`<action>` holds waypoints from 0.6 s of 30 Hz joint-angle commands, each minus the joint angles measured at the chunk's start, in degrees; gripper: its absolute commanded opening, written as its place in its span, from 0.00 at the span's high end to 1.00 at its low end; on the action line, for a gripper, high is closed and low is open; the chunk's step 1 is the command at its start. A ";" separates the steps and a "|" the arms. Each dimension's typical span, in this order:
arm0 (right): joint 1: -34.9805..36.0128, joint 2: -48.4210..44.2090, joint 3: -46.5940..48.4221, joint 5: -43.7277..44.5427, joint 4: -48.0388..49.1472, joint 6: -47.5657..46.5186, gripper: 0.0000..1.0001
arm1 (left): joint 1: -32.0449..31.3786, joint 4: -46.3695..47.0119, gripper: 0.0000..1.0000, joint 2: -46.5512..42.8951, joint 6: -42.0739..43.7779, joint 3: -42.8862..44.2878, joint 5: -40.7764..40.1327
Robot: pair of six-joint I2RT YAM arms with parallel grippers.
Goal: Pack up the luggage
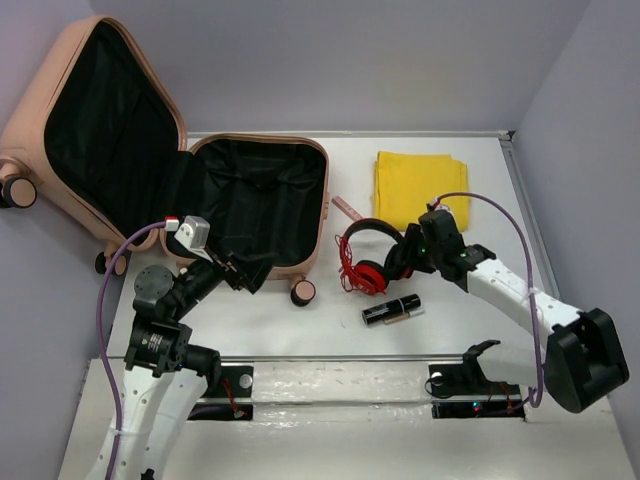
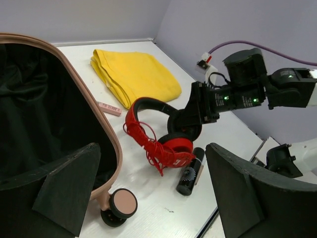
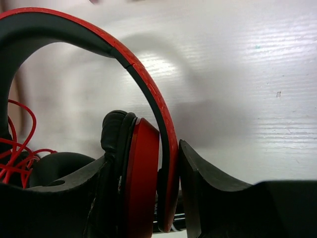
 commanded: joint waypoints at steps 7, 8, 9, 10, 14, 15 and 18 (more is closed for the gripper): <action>1.96 -7.80 15.50 -3.02 1.69 1.15 0.90 | -0.06 1.51 0.01 0.11 -0.79 -0.56 0.54; 2.67 -6.49 17.26 -3.02 2.82 0.97 0.90 | 0.02 1.42 0.01 0.02 -0.87 -0.47 0.19; 3.55 -4.73 19.19 -3.11 3.45 0.80 0.90 | 0.20 1.24 0.01 -0.16 -0.88 -0.47 -0.08; 4.60 -0.89 23.47 -3.11 4.15 0.62 0.90 | 0.29 1.16 0.01 -0.25 -0.96 -0.47 -0.25; 11.44 13.97 38.21 -2.06 6.26 -0.87 0.91 | 0.64 0.28 0.01 -0.77 -0.79 0.05 -2.27; 12.42 17.57 41.67 -2.06 6.18 -1.05 0.90 | 0.73 0.10 0.01 -0.86 -0.79 -0.03 -2.54; 16.37 31.37 55.82 -3.11 4.34 -2.36 0.75 | 0.90 -0.08 0.01 -1.04 -0.70 0.14 -3.42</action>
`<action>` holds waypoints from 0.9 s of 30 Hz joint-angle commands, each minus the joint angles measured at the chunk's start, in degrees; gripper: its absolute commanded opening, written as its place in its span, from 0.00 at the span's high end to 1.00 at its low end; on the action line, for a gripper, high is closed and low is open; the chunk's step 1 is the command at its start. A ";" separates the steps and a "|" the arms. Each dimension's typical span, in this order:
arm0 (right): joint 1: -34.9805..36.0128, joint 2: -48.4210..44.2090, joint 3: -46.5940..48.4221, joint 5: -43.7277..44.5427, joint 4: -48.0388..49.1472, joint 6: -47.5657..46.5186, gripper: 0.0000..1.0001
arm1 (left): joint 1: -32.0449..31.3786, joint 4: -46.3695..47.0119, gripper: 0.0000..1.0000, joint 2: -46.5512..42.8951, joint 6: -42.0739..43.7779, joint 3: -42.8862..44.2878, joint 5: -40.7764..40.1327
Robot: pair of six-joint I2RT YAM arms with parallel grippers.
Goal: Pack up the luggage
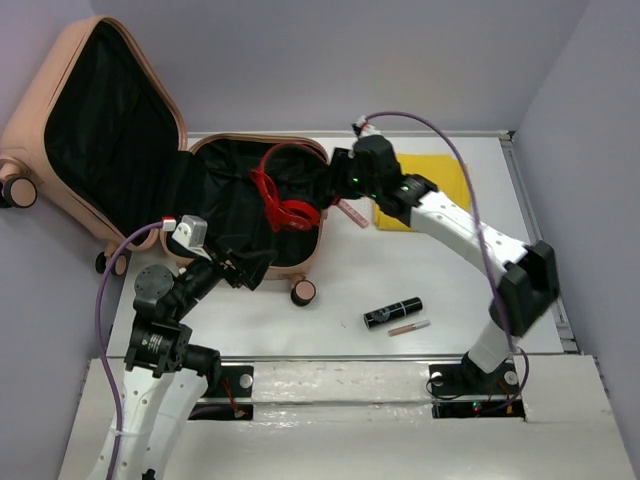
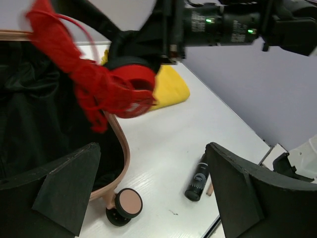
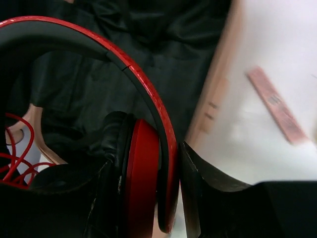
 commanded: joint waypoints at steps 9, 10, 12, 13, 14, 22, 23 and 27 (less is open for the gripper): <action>6.16 1.73 4.62 3.13 -2.70 -8.08 0.18 | 0.57 0.62 0.01 -1.26 -1.01 0.41 -1.63; 6.16 -2.08 0.40 4.62 -2.35 -7.83 0.18 | 0.49 0.62 0.01 -1.26 -1.09 0.32 -1.37; 5.64 -8.77 -10.42 8.75 -2.43 -7.74 0.22 | 0.23 1.58 0.01 -1.08 -1.71 0.06 1.16; 5.64 -14.37 -13.32 9.99 -2.70 -7.65 0.34 | -0.12 4.46 0.01 -0.39 -2.06 -0.73 3.01; 4.42 -16.78 -17.79 10.87 -4.00 -7.47 0.38 | -0.22 6.14 0.01 0.40 -2.58 -1.08 7.03; -12.19 -32.17 -27.32 6.93 -7.88 -7.64 0.68 | -24.24 13.98 0.01 12.00 -5.41 2.07 -4.84; -13.77 -33.83 -27.59 5.18 -8.06 -7.73 0.66 | -36.65 14.16 0.01 14.19 -4.44 2.60 -15.41; -18.61 -36.22 -27.94 2.62 -8.76 -8.87 0.63 | -62.37 13.90 0.01 29.82 2.59 8.82 -40.67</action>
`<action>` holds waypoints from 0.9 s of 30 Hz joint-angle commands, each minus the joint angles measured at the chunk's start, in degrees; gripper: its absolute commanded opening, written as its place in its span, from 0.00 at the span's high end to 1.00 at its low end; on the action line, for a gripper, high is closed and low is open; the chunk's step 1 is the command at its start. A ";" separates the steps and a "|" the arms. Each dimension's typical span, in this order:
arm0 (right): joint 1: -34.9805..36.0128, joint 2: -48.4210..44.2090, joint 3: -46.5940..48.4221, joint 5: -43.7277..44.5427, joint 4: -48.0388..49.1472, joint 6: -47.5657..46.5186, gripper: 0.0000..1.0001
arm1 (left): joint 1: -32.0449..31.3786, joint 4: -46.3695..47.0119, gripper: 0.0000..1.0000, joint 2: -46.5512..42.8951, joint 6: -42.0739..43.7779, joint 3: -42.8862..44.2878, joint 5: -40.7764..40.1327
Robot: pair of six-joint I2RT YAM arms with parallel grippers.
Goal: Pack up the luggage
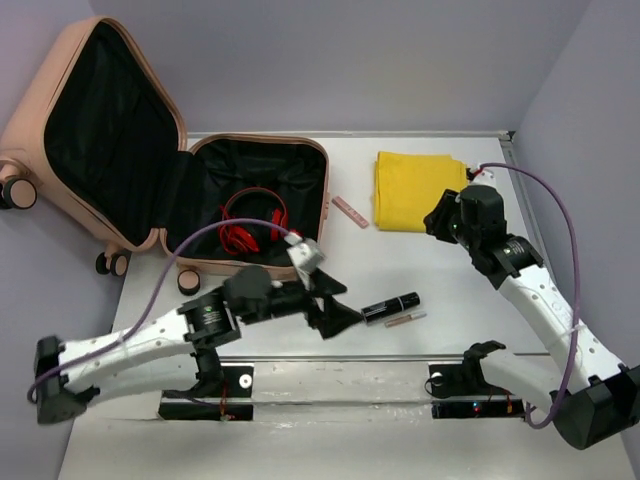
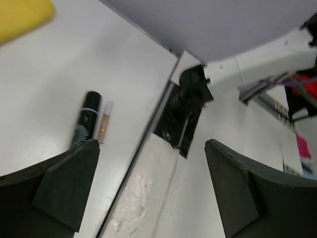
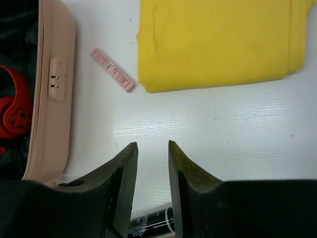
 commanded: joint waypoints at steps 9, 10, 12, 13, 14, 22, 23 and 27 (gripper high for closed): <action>-14.75 -6.21 -1.81 -11.49 0.39 -3.33 0.64 | -22.93 4.45 0.44 43.88 13.42 18.88 -38.09; -15.64 -6.47 -2.07 -12.37 0.57 -3.42 0.64 | -22.93 4.80 0.44 45.39 14.22 19.85 -38.01; -17.06 -6.91 -2.69 -14.48 1.10 -3.68 0.64 | -22.93 4.81 0.47 48.47 15.89 22.67 -38.44; -18.27 -7.00 -2.95 -15.71 1.27 -3.95 0.64 | -22.93 5.24 0.47 51.35 17.29 23.55 -39.14; -18.90 -7.00 -3.22 -16.33 1.36 -4.12 0.64 | -22.93 5.33 0.48 52.77 18.00 24.34 -39.15; -21.45 -8.40 -4.27 -20.02 2.06 -3.77 0.64 | -19.77 7.09 0.48 64.21 21.34 30.50 -34.23; -21.45 -8.49 -4.36 -20.46 2.15 -3.77 0.64 | -18.72 7.18 0.48 64.74 21.43 30.85 -33.36; -21.45 -8.85 -4.97 -21.61 2.77 -3.69 0.64 | -17.22 7.62 0.48 66.50 22.05 31.55 -32.47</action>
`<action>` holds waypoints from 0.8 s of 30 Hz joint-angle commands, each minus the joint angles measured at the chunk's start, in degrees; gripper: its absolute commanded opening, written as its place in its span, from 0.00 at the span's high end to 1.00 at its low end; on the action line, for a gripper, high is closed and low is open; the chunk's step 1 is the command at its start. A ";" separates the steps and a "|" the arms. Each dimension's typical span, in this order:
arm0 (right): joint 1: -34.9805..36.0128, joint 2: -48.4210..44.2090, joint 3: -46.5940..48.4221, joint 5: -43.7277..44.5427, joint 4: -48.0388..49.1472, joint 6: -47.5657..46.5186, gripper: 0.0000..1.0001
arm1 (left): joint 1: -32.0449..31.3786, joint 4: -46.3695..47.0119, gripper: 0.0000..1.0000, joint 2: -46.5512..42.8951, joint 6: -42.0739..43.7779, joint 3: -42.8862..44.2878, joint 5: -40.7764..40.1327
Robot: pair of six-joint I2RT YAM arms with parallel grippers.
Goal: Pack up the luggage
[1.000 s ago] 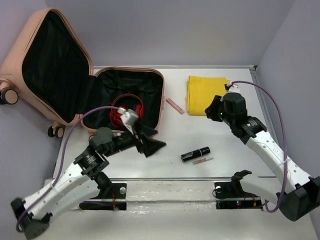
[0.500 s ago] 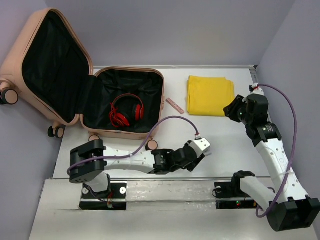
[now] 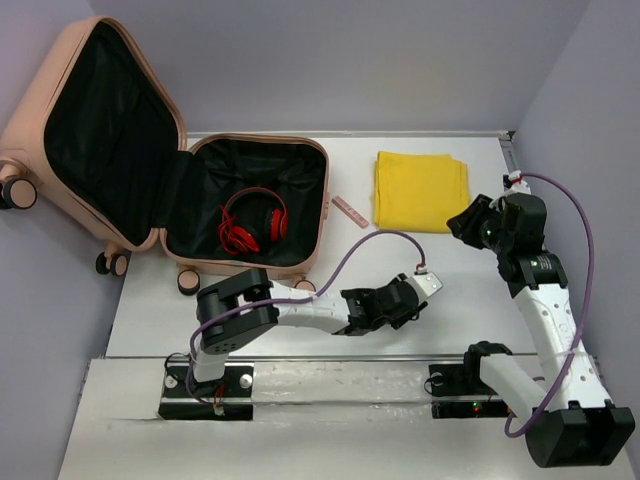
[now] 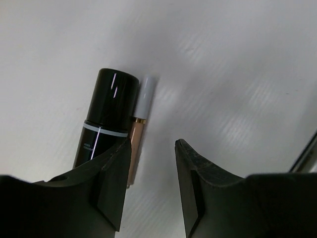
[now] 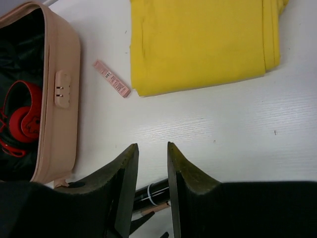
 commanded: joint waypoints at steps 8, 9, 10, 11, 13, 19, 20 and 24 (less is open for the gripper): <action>-0.45 -1.17 -2.56 -6.63 5.03 -0.16 0.64 | 3.58 4.43 0.48 2.25 2.93 3.84 -0.72; -0.45 -1.17 -2.91 -6.90 5.12 -0.16 0.64 | 3.75 4.43 0.48 2.77 3.10 4.02 -0.54; -0.45 -1.26 -3.09 -7.07 5.20 -0.16 0.63 | 3.93 4.43 0.48 3.13 3.28 4.11 -0.28; -0.45 -1.26 -3.26 -7.16 5.29 -0.16 0.63 | 4.02 4.43 0.48 3.39 3.45 4.19 0.07; -0.45 -1.52 -3.35 -7.16 5.38 -0.16 0.63 | 4.19 4.43 0.48 4.18 3.72 4.28 1.13; -0.45 -1.88 -3.18 -7.95 5.47 -0.08 0.63 | 5.77 4.52 0.50 6.37 3.28 4.72 1.48; -0.45 -1.79 -3.44 -8.82 5.73 0.01 0.63 | 6.12 4.52 0.50 6.64 2.76 4.81 0.35; -0.45 -1.26 -4.84 -10.24 6.35 -0.25 0.63 | 6.74 6.36 0.49 5.33 2.49 3.41 -0.54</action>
